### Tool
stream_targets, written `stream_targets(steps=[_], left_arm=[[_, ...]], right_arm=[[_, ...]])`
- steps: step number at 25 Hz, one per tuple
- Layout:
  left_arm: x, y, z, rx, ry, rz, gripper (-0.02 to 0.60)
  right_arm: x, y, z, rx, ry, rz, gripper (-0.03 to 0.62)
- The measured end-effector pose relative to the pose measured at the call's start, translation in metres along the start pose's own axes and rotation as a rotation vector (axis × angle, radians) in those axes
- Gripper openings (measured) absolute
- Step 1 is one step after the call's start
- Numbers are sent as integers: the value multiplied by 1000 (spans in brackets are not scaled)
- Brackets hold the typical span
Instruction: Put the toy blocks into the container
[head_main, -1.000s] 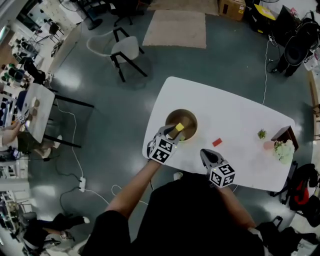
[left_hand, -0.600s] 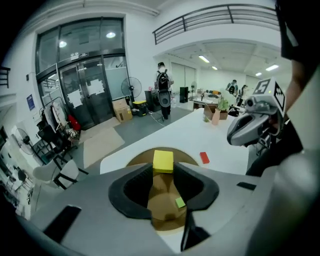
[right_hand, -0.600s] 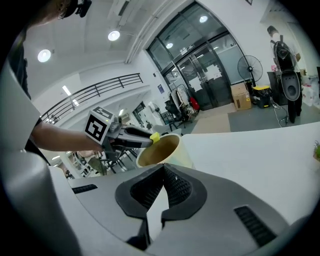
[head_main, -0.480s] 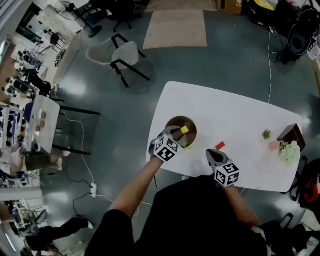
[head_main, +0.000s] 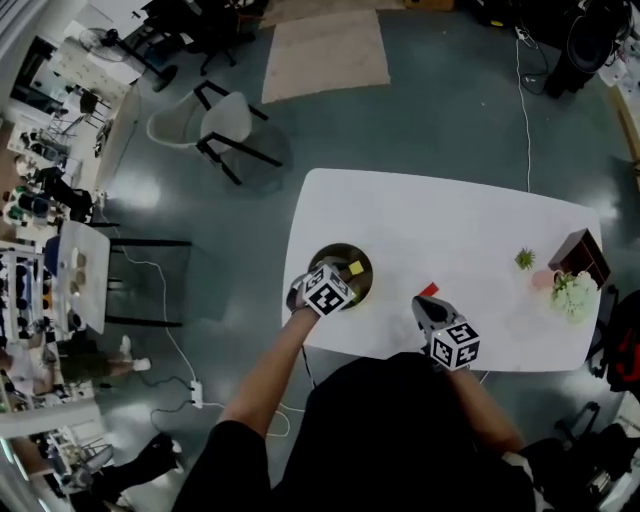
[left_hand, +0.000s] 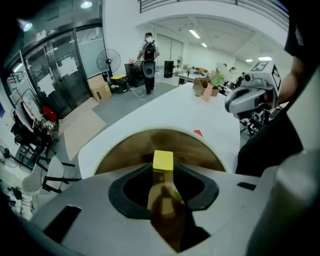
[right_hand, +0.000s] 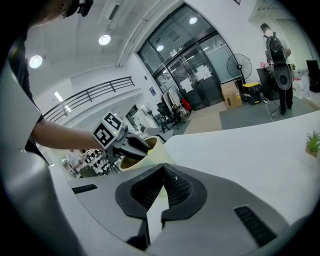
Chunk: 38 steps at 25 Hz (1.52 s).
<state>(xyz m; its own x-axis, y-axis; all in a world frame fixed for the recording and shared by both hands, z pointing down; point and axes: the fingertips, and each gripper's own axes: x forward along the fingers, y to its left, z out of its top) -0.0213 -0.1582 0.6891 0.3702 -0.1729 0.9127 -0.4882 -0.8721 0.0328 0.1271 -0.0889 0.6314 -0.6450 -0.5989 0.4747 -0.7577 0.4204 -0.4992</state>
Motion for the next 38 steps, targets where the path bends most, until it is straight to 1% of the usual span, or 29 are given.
stream_targets(steps=[3,9,11,15,19,26,30,35,38], left_arm=[[11,5,0,12,34,3,123],[30,-4,-13,25,120,-44,124],[35,-8,-17,40,150,-64,124],[42,-11,-21,54,185,-89,124],[44,-11,-26,62,209,-85,129],[44,-9,-23,67,204,-42,147],[40,-6,-20,70,179,-23,147],[31,-5,-14,56,119,-28,143],[18,-5,-9,20,69,-32,134]], right_arm=[[-3,-14,2,14,-10,-12,0],[-14,-41,12,23,-41,-40,0],[-18,-48,12,28,-48,-49,0],[-22,-66,6,46,-45,-72,0],[-26,-76,1,69,-51,-87,0],[-35,-89,-1,105,-78,-118,0],[-40,-93,1,97,-91,-134,0],[-52,-98,-5,101,-94,-190,0],[-58,-92,-9,106,-95,-221,0]])
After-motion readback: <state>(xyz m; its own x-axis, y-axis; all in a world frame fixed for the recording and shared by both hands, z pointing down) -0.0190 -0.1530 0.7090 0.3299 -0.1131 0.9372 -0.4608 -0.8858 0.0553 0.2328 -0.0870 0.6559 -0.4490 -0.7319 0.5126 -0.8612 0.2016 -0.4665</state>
